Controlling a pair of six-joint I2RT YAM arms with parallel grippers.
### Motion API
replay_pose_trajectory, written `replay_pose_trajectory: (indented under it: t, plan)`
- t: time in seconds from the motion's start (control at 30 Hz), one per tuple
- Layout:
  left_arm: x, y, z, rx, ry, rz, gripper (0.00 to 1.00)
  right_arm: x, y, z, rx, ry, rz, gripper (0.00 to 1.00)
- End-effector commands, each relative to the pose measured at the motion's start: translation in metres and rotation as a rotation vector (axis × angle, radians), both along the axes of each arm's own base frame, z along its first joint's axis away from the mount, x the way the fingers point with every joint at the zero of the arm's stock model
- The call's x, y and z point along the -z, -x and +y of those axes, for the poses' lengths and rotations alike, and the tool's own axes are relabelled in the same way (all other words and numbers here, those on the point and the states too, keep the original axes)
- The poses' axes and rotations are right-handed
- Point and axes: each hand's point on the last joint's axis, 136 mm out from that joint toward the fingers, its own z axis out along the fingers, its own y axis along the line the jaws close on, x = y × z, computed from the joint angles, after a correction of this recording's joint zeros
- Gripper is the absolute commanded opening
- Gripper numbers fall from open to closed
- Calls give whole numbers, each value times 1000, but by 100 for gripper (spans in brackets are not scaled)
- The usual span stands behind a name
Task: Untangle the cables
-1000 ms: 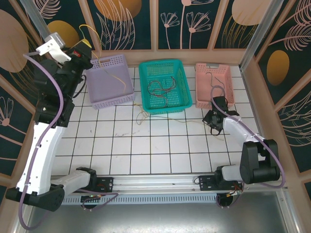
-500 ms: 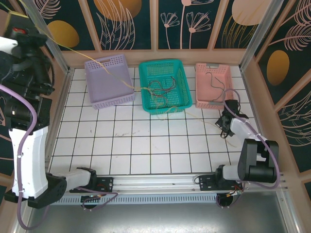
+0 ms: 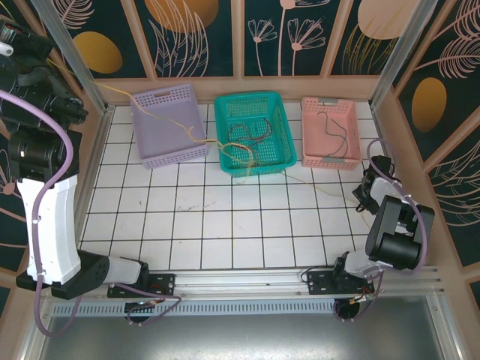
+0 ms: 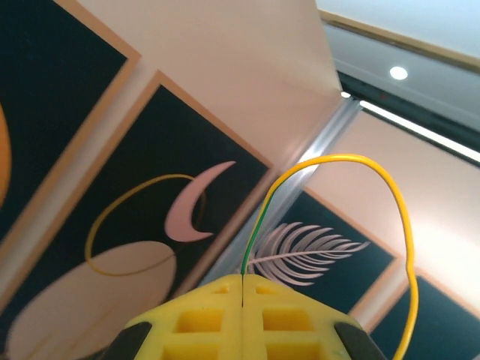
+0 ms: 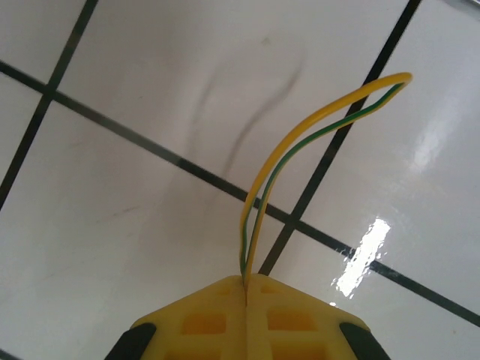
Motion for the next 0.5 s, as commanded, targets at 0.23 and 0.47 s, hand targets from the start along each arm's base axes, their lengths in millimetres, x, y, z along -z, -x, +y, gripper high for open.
replay_pose_trajectory:
  t: [0.23,0.47]
  plan:
    - [-10,-15,-13,58,-119,54,0,-12,-34,14,-100,29,-52,0]
    - [-13,-65,-78,446,-227,24,0,-24,-55,64,-248,70,-53,0]
